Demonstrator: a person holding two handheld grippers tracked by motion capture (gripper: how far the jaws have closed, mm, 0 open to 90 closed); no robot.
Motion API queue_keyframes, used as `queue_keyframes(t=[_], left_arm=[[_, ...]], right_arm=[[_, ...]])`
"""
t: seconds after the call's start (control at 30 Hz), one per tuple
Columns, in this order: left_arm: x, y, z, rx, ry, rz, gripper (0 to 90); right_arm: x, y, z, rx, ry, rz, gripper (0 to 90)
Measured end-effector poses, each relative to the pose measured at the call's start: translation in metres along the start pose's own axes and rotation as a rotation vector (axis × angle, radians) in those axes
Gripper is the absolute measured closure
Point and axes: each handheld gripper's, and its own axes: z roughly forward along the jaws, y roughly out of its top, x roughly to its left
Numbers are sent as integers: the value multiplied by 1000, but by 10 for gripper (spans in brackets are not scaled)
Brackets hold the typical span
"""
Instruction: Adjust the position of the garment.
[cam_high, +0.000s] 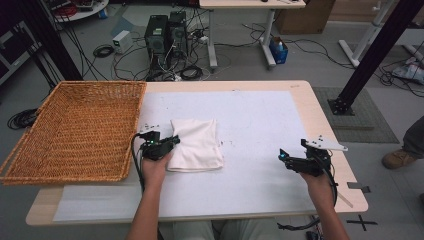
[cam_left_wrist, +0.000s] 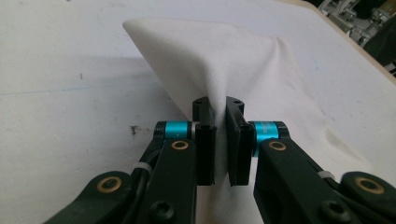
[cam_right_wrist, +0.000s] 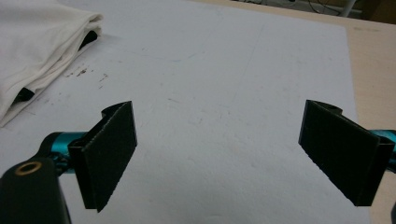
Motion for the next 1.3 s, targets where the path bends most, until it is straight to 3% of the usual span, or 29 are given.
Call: queue_keyframes(t=[0.03, 0.07, 0.1, 0.13, 0.23, 0.27, 0.33, 0.43, 0.5, 0.73, 1.03, 1.3], left_arm=[[-1, 0, -1, -15, 2, 7, 806], [-3, 1, -3, -47, 7, 19, 701], [-7, 3, -7, -86, 10, 49, 552], [-12, 4, -12, -133, -6, 94, 483], [-25, 7, -25, -293, -30, 224, 374], [-28, 7, -28, -337, -34, 252, 328], [-33, 8, -33, -370, -22, 266, 306], [-36, 8, -35, -341, -33, 220, 279], [-36, 7, -34, -326, -33, 191, 208], [-41, 4, -36, -330, -66, 197, 208], [-45, 1, -41, -333, -67, 187, 208], [-46, -2, -38, -307, -69, 187, 208]], right_arm=[[0, 0, 0, 2, -2, 0, 110], [0, 0, 0, 3, -1, 1, 110], [0, -1, 0, 5, 0, 5, 110], [0, -1, 0, 4, 0, 3, 110], [0, -3, -1, 7, 1, 2, 110], [0, -4, -1, 8, 1, 8, 110], [-1, -4, -1, 7, 3, 12, 110], [-2, -4, -3, 1, 8, 9, 110], [-2, -4, -5, -1, 9, 6, 110], [-4, -3, -13, -7, 25, 4, 110], [-6, -7, -19, -18, 28, 9, 110], [-5, -8, -23, -30, 29, 11, 109]])
